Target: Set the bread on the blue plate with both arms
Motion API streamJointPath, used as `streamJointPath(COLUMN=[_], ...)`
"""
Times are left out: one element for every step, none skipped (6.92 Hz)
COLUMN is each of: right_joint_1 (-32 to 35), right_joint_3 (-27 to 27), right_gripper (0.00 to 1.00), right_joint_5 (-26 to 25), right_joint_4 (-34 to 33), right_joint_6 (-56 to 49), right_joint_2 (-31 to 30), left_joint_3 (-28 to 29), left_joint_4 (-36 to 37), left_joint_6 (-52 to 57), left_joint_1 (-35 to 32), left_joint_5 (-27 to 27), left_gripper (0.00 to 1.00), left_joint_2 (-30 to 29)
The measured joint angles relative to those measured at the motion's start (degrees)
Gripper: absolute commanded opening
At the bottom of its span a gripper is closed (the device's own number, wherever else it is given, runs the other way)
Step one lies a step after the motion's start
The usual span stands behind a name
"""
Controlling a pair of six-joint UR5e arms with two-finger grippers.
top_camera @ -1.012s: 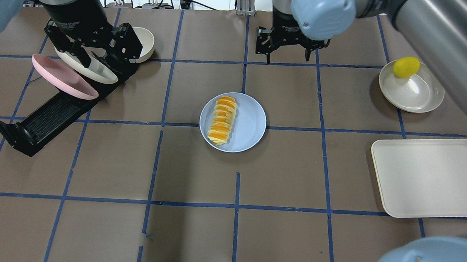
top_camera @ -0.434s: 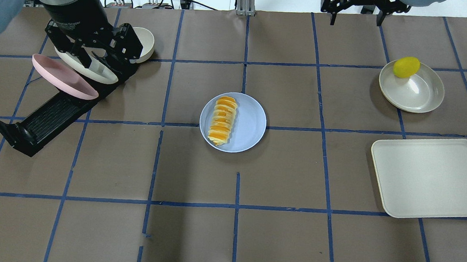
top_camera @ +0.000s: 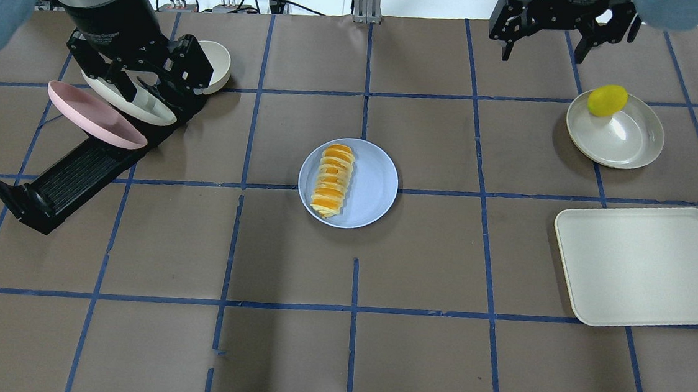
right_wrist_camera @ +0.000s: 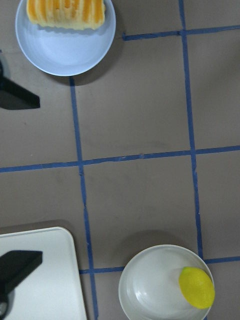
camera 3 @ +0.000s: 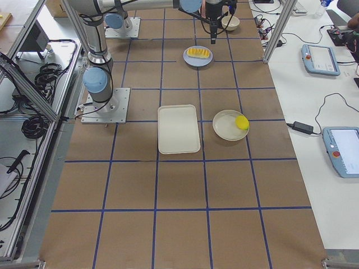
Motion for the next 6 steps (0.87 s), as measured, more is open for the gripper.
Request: streamJointPath(right_joint_1=[-0.1,-0.3,-0.6,-1.1,-2.0,-2.6], right_joint_3=[2.1,4.6,8.0,11.1,13.0,13.6], right_gripper=[0.98,0.99,1.0,1.0,1.0,1.0], right_joint_5=[0.6,1.1,1.3,1.3,1.5,1.5], right_joint_4=[0.3,-1.2,-3.8,-5.4,-6.0,-6.1], right_joint_6=[-2.2,-4.6,-5.7,-6.4,-6.8,-6.9], right_joint_2=[-1.3,-2.4,-4.3,-6.4,-7.9,-8.7], left_joint_3=[0.0,0.1,0.1,0.1,0.1,0.1], left_joint_4=[0.0,0.1,0.1,0.0,0.1,0.1], left_joint_6=[0.0,0.0,0.0,0.0,-0.1,-0.1], left_joint_1=[0.0,0.0,0.0,0.0,0.0,-0.1], left_joint_5=[0.0,0.0,0.0,0.0,0.0,-0.1], left_gripper=[1.0,1.0,1.0,1.0,1.0,1.0], left_joint_2=[0.0,0.0,0.0,0.0,0.0,0.0])
